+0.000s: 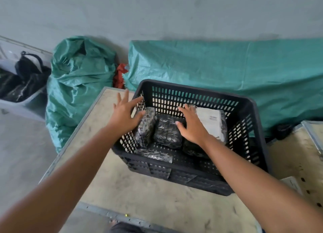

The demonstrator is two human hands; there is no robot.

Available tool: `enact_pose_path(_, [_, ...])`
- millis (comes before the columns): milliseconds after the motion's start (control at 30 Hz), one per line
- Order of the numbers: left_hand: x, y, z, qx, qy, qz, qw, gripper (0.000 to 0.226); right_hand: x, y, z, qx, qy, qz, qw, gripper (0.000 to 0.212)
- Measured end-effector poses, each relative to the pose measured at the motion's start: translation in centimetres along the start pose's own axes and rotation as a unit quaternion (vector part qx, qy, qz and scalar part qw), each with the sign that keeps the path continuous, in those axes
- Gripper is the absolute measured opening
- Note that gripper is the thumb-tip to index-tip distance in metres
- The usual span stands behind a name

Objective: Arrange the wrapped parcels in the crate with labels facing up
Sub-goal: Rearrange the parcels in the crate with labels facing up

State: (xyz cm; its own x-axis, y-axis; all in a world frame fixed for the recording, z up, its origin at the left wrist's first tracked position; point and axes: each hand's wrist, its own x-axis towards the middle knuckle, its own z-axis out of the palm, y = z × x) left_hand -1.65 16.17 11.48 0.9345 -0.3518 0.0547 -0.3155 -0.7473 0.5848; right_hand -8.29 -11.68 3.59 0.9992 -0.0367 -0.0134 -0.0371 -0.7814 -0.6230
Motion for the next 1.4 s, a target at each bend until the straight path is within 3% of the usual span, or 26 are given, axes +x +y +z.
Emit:
enact_pose_path(167, [-1.0,-3.2,0.3,-0.064,-0.067,-0.071,0.993,0.065,3.0,-0.9,3.5,0.046,-0.064,0.040,0.996,0.078])
enact_pose_path(367, [-0.3,-4.0,1.3,-0.090,-0.074,-0.084,0.990,0.061,4.3,-0.7,8.3,-0.072,-0.198,0.079,0.974,0.105])
enact_pose_path(467, [-0.4,-3.9,1.2,-0.104,-0.078,-0.090,0.987,0.059,3.4,0.3,9.7,-0.208,-0.256,0.083,0.940,0.126])
enact_pose_path(733, [-0.5,-4.0,1.3,-0.143,-0.074,-0.093,0.982,0.054,3.1,1.7,10.8,-0.282,-0.226,0.054,0.931,0.131])
enact_pose_path(933, [-0.3,-4.4,1.5,-0.139,-0.070,-0.092,0.984,0.062,3.6,1.0,10.4,-0.282,-0.220,0.059,0.932,0.120])
enact_pose_path(1067, [-0.3,-4.6,1.8,-0.154,-0.071,-0.093,0.981,0.062,4.6,-0.6,9.2,-0.202,-0.240,0.077,0.946,0.107])
enact_pose_path(1167, [-0.3,-4.6,1.7,-0.153,-0.075,-0.097,0.981,0.062,5.1,-0.8,6.8,-0.098,-0.199,0.035,0.974,0.079])
enact_pose_path(1267, [-0.3,-4.5,1.6,-0.153,-0.079,-0.093,0.981,0.062,5.2,-1.0,4.3,-0.028,-0.154,0.029,0.987,0.084])
enact_pose_path(1400, [-0.3,-4.4,1.6,-0.156,-0.081,-0.096,0.980,0.061,5.0,-1.6,1.4,0.053,-0.089,0.075,0.992,0.063])
